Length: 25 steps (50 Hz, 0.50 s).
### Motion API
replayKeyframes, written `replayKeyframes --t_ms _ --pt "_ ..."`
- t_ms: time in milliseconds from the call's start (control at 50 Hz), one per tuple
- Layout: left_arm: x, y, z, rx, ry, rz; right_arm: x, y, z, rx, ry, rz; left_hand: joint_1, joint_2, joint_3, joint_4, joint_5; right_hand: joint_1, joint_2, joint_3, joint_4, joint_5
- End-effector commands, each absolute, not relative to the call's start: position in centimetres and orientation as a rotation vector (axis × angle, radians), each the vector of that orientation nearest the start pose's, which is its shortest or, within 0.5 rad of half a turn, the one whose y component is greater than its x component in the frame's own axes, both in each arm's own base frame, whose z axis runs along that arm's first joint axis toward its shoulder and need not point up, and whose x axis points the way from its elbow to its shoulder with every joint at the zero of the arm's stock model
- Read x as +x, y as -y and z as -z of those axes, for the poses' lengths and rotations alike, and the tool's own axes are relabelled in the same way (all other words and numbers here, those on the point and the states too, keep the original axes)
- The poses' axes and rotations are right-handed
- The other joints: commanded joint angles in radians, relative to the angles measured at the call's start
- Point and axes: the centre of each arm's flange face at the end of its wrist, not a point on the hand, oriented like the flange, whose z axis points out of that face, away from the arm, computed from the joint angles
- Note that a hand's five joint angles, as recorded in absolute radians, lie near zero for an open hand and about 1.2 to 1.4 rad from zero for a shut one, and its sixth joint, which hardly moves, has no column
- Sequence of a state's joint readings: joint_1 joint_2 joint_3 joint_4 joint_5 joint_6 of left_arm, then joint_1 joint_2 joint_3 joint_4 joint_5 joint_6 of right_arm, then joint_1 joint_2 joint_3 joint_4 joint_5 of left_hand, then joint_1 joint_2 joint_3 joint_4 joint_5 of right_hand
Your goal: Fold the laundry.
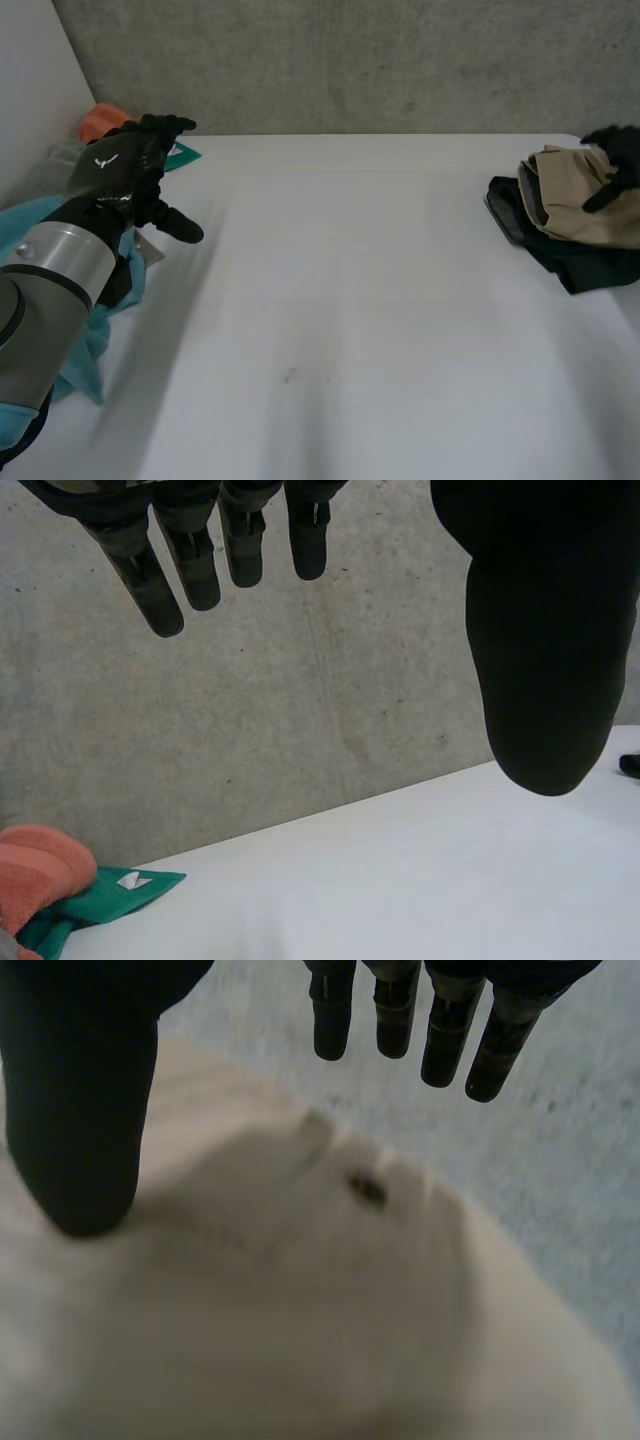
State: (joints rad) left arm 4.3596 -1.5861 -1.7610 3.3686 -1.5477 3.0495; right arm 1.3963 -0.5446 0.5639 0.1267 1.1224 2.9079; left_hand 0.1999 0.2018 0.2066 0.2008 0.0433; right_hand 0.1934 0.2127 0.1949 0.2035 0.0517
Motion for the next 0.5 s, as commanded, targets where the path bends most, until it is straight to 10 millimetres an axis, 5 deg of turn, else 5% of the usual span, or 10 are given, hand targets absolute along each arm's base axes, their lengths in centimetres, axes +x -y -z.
replayKeyframes --t_ms 20,140,220,500 --pt "-23.1 24.1 -26.9 0.349 -2.439 2.449 7.4 52.0 -12.8 -0.524 -2.344 1.949 -0.025 -0.027 -0.032 -0.026 -0.043 -0.019 -0.038 -0.02 -0.029 -0.052" --pt "-23.1 24.2 -26.8 0.349 -2.441 2.447 7.4 52.0 -12.6 -0.549 -2.354 1.95 -0.025 -0.027 -0.032 -0.026 -0.043 -0.019 -0.038 -0.02 -0.029 -0.052" --pt "-23.1 24.2 -26.8 0.349 -2.441 2.447 7.6 52.0 -14.4 -0.561 -2.325 1.989 -0.025 -0.027 -0.032 -0.026 -0.043 -0.019 -0.038 -0.02 -0.029 -0.052" --pt "-23.0 24.1 -27.5 0.341 -2.417 2.475 8.6 48.0 -29.4 -0.553 -2.117 2.289 -0.025 -0.027 -0.032 -0.026 -0.043 -0.019 -0.038 -0.02 -0.029 -0.052"
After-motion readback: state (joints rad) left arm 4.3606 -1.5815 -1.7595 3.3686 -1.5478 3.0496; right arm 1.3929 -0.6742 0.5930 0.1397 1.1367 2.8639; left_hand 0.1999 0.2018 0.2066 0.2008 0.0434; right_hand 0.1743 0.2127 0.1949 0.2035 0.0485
